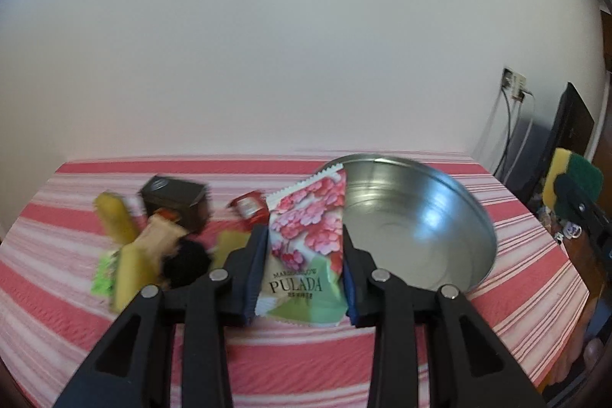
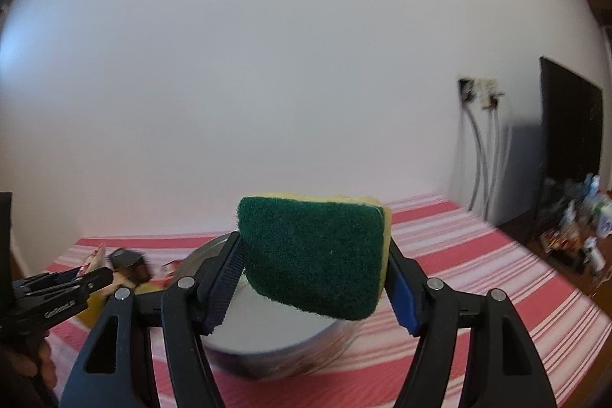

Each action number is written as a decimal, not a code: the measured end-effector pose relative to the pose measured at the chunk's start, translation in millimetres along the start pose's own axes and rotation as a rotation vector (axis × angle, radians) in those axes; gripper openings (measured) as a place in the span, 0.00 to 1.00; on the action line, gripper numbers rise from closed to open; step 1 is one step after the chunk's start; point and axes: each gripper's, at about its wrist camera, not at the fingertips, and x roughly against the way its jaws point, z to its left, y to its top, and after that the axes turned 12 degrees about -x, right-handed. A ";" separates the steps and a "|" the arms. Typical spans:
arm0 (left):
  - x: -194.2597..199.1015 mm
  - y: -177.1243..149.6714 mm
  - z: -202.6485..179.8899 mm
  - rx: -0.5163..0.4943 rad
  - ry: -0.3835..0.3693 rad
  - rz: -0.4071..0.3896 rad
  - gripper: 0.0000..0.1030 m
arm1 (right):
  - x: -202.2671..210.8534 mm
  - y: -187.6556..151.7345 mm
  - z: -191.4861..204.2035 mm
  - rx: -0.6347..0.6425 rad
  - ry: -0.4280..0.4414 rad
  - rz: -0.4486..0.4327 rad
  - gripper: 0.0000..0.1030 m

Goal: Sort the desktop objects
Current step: 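Carry both items over the tin while the left tool releases the pink packet inside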

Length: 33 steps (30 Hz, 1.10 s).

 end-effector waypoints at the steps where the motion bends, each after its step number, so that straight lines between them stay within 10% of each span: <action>1: -4.2 3.8 -5.9 -0.005 -0.007 0.001 0.33 | -7.0 4.6 -2.6 0.004 -0.013 -0.009 0.69; 28: -123.6 25.3 -84.1 -0.023 -0.101 0.139 0.36 | -149.8 -28.8 -30.3 0.072 -0.020 0.230 0.70; 33: -113.6 22.6 -80.3 -0.002 -0.072 0.090 0.87 | -140.8 -26.8 -32.5 0.073 -0.067 0.162 0.79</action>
